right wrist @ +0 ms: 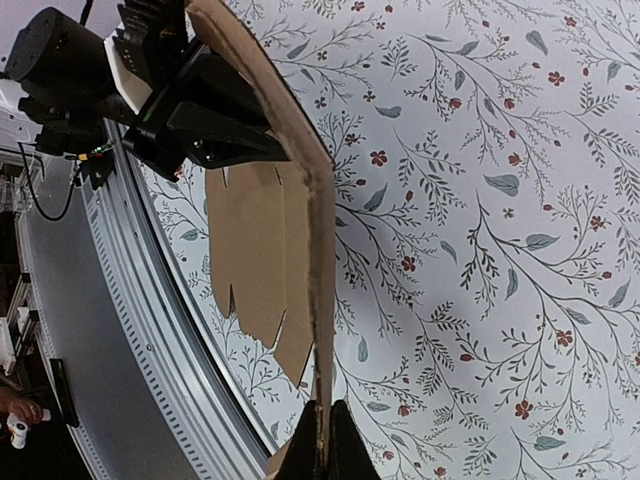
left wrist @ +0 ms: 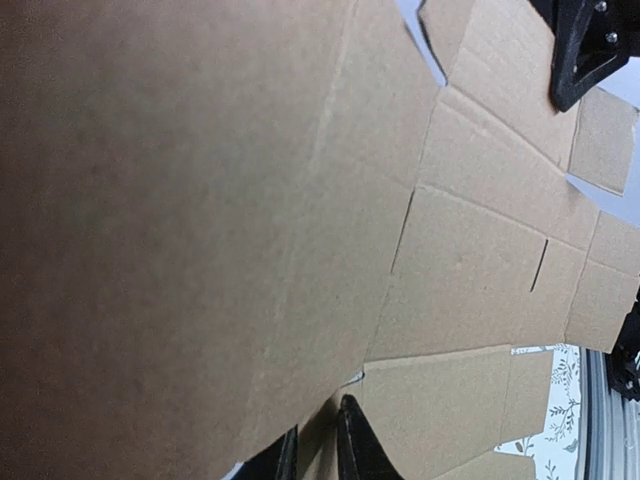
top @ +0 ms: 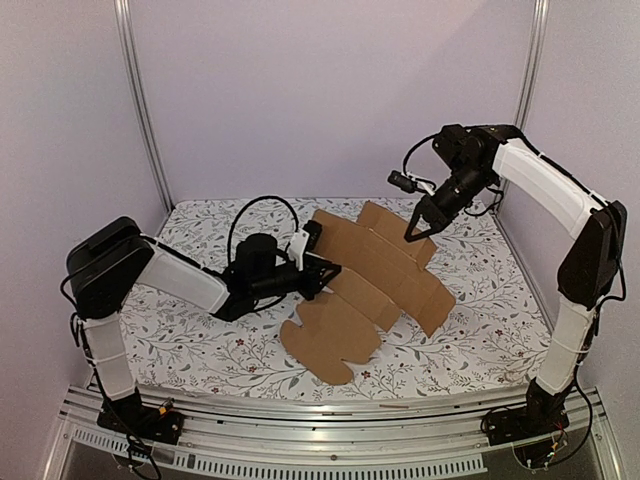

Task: Fold the paper box

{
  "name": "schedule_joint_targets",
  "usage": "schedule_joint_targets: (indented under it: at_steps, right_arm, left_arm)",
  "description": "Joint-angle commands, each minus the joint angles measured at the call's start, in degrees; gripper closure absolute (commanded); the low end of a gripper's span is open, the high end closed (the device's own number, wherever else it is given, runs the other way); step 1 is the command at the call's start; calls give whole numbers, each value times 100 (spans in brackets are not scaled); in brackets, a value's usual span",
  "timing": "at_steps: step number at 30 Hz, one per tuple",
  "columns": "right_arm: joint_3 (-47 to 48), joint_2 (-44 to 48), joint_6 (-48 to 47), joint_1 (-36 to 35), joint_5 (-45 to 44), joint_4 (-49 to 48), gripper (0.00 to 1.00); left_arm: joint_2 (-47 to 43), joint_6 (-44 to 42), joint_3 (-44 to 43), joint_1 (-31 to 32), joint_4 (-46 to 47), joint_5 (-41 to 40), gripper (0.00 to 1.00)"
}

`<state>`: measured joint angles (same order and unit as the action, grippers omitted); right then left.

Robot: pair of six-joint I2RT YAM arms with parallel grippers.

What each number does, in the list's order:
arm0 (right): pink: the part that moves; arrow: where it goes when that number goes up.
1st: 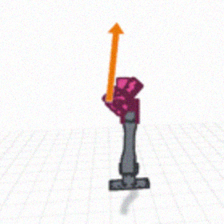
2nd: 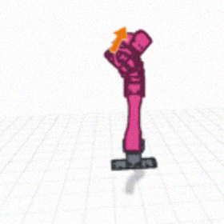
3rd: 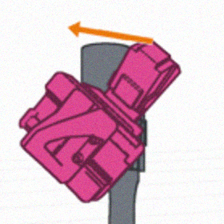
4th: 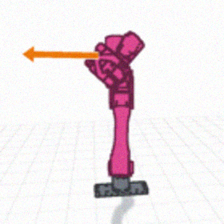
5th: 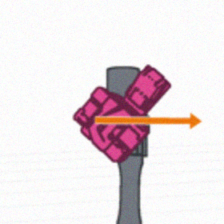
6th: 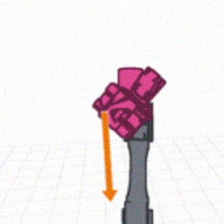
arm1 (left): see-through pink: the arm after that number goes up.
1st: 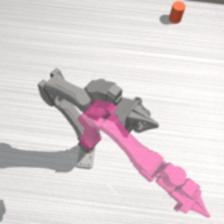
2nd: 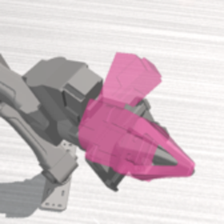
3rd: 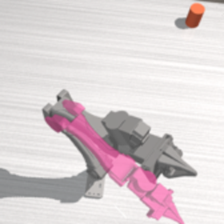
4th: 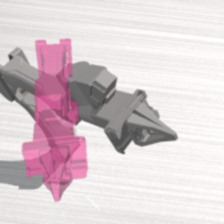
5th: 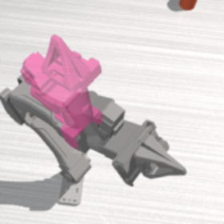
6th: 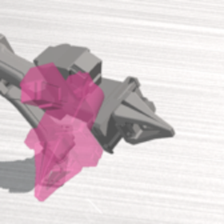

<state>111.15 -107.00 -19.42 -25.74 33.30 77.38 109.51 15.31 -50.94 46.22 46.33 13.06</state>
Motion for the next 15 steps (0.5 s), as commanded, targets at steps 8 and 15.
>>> schedule_joint_targets:
  at_steps: [8, 15]
  right_arm:
    - [176, -190, 318, -5, -232, 227, 100]
    - [166, -207, 353, -8, -166, 189, 100]
  left_arm:
    - [277, 297, -233, 578, -130, -496, 89]
    - [232, 821, -240, 773, -650, -1731, 84]
